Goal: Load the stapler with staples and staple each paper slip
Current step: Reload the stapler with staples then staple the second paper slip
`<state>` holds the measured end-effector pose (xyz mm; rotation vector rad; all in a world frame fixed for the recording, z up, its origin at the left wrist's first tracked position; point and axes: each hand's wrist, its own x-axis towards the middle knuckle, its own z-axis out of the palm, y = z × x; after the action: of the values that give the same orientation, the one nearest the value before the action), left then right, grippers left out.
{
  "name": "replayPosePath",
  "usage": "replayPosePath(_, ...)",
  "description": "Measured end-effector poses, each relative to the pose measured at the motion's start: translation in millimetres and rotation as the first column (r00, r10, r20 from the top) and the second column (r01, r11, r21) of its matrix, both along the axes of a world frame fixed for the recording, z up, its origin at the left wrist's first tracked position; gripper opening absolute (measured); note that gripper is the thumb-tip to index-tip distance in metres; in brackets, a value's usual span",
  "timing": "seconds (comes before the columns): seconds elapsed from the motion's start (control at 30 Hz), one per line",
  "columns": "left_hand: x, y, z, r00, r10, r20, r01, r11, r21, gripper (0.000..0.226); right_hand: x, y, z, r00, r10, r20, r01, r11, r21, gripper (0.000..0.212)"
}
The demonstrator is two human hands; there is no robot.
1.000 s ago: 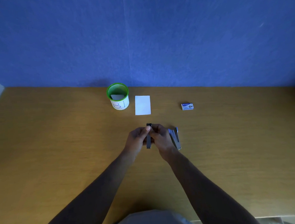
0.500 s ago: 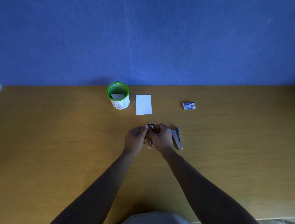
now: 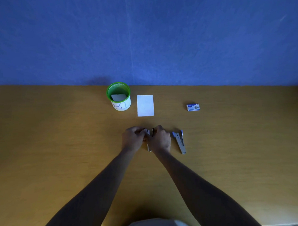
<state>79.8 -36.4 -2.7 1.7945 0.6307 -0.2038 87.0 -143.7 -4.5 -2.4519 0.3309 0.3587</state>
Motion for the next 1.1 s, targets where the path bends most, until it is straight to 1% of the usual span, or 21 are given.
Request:
replayPosePath(0.07,2,1,1,0.999,-0.054,0.005,0.053,0.996,0.064,0.016,2,0,-4,1.000,0.030,0.006,-0.030,1.000,-0.009,0.038)
replayPosePath(0.13,3,2,4,0.987,-0.157,0.025,0.146,0.958,0.247,0.015,6,-3,-6,0.998,0.054,0.012,-0.054,0.998,-0.023,0.040)
replayPosePath(0.17,4,3,6,0.981,-0.191,0.036,0.168,0.926,0.338,0.015,7,-4,-5,0.998,0.065,0.018,-0.064,0.997,-0.030,0.042)
replayPosePath(0.2,5,5,8,0.977,-0.205,0.055,0.167,0.903,0.395,0.015,9,-7,-4,0.997,0.067,0.030,-0.066,0.997,-0.028,0.044)
replayPosePath(0.3,14,8,11,0.970,-0.229,0.077,0.165,0.860,0.483,0.016,18,-18,4,0.994,0.028,0.108,-0.031,0.999,0.026,0.049)
replayPosePath(0.33,19,9,12,0.967,-0.245,0.069,0.176,0.841,0.512,0.019,24,-21,7,0.992,0.025,0.122,-0.031,0.999,0.041,0.048)
replayPosePath(0.4,32,9,15,0.962,-0.268,0.062,0.191,0.813,0.549,0.028,40,-25,12,0.992,0.028,0.119,-0.033,0.998,0.044,0.040)
replayPosePath(0.47,45,8,17,0.955,-0.289,0.070,0.197,0.791,0.580,0.030,58,-24,14,0.993,0.038,0.107,-0.040,0.999,0.018,0.035)
replayPosePath(0.57,63,3,16,0.947,-0.320,0.033,0.234,0.755,0.613,0.033,81,-18,15,0.986,0.112,0.123,-0.107,0.993,-0.046,0.032)
replayPosePath(0.63,72,0,13,0.934,-0.357,-0.008,0.275,0.705,0.654,0.039,96,-14,13,0.961,0.248,0.125,-0.233,0.965,-0.123,0.044)
replayPosePath(0.73,83,1,4,0.872,-0.476,-0.113,0.396,0.552,0.734,0.057,113,-14,9,0.874,0.478,0.089,-0.450,0.864,-0.225,0.075)
replayPosePath(0.77,85,3,0,0.852,-0.504,-0.139,0.425,0.514,0.745,0.060,119,-15,7,0.840,0.539,0.065,-0.510,0.825,-0.245,0.081)
replayPosePath(0.87,88,7,-8,0.807,-0.564,-0.172,0.467,0.434,0.770,0.059,127,-20,-2,0.763,0.647,0.004,-0.612,0.724,-0.317,0.086)
replayPosePath(0.9,88,8,-9,0.802,-0.574,-0.163,0.462,0.424,0.779,0.057,128,-22,-4,0.753,0.658,0.000,-0.621,0.711,-0.331,0.085)
replayPosePath(1.0,87,10,-10,0.805,-0.585,-0.096,0.402,0.420,0.814,0.044,126,-24,-8,0.751,0.660,0.027,-0.613,0.711,-0.345,0.081)
replayPosePath(1.1,84,9,-9,0.819,-0.573,-0.022,0.351,0.471,0.809,0.033,121,-25,-9,0.740,0.664,0.104,-0.592,0.717,-0.368,0.068)
